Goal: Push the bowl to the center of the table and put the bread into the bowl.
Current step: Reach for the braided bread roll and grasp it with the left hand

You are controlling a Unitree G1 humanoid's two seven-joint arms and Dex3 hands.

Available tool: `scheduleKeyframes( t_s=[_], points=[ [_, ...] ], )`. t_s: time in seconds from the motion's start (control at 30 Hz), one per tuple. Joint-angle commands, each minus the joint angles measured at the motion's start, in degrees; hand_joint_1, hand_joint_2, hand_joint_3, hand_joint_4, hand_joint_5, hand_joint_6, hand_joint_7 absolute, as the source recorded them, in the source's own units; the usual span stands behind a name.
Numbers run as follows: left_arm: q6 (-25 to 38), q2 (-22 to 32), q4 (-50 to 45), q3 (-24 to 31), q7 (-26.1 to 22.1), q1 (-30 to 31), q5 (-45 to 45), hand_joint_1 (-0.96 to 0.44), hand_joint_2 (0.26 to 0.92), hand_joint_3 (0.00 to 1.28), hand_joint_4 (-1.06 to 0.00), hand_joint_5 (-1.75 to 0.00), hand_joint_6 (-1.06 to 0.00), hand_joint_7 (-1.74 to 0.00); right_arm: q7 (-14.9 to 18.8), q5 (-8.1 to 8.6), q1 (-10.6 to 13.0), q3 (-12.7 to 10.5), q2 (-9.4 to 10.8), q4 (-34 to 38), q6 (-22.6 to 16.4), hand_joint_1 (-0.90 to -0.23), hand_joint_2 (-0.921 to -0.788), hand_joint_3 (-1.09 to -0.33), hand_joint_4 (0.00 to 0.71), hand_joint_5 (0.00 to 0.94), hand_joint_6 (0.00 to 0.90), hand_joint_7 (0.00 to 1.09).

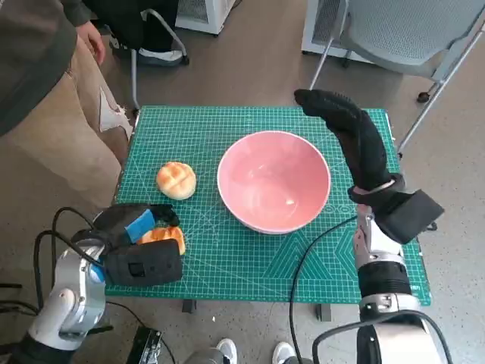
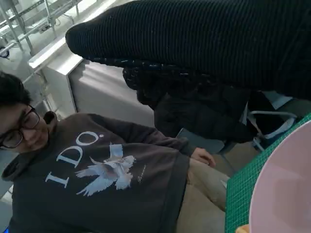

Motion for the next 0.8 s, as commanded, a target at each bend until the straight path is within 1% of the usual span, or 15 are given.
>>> scheduleKeyframes(
  t_s=[0.03, 0.23, 0.5, 0.7, 0.77, 0.8],
  points=[
    [-0.1, -0.5, 2.0, -0.2, 0.0, 0.2, 0.7, 0.01, 0.712, 0.41, -0.66, -1.42, -0.79, -0.84, 0.8, 0.68, 1.4, -0.2, 0.2, -0.1, 0.6, -0.733, -0.921, -0.830, 0.149, 0.000, 0.048, 0.36],
    [-0.6, -0.7, 2.8, -0.1, -0.1, -0.4, 0.4, 0.01, 0.721, 0.40, -0.66, -1.42, -0.78, -0.84, 0.7, 0.50, 1.4, -0.2, 0.2, 0.1, 0.5, -0.733, -0.921, -0.830, 0.148, 0.000, 0.044, 0.37],
    [-0.3, -0.6, 1.4, 0.7, -1.0, -0.4, -0.2, 0.01, 0.723, 0.40, -0.66, -1.42, -0.78, -0.84, 0.7, 0.53, 1.4, -0.2, 0.2, 0.0, 0.9, -0.732, -0.921, -0.830, 0.148, 0.000, 0.038, 0.38],
    [-0.3, -0.1, -2.1, 2.4, -2.1, 0.2, -1.1, 0.01, 0.745, 0.34, -0.68, -1.38, -0.79, -0.82, 0.7, 0.49, 1.4, -0.3, 0.1, 0.0, 0.9, -0.732, -0.921, -0.829, 0.148, 0.000, 0.035, 0.39],
    [0.2, 0.2, -4.3, 3.3, -3.1, 0.3, -1.4, 0.01, 0.748, 0.34, -0.69, -1.38, -0.79, -0.82, 0.7, 0.41, 1.3, -0.3, 0.1, 0.0, 0.9, -0.732, -0.921, -0.829, 0.148, 0.000, 0.033, 0.39],
    [0.5, 0.4, -5.2, 3.7, -3.6, 0.4, -1.5, 0.01, 0.760, 0.31, -0.69, -1.37, -0.80, -0.81, 0.6, 0.36, 1.3, -0.3, 0.1, 0.0, 0.9, -0.732, -0.921, -0.829, 0.148, 0.000, 0.033, 0.39]
  ],
)
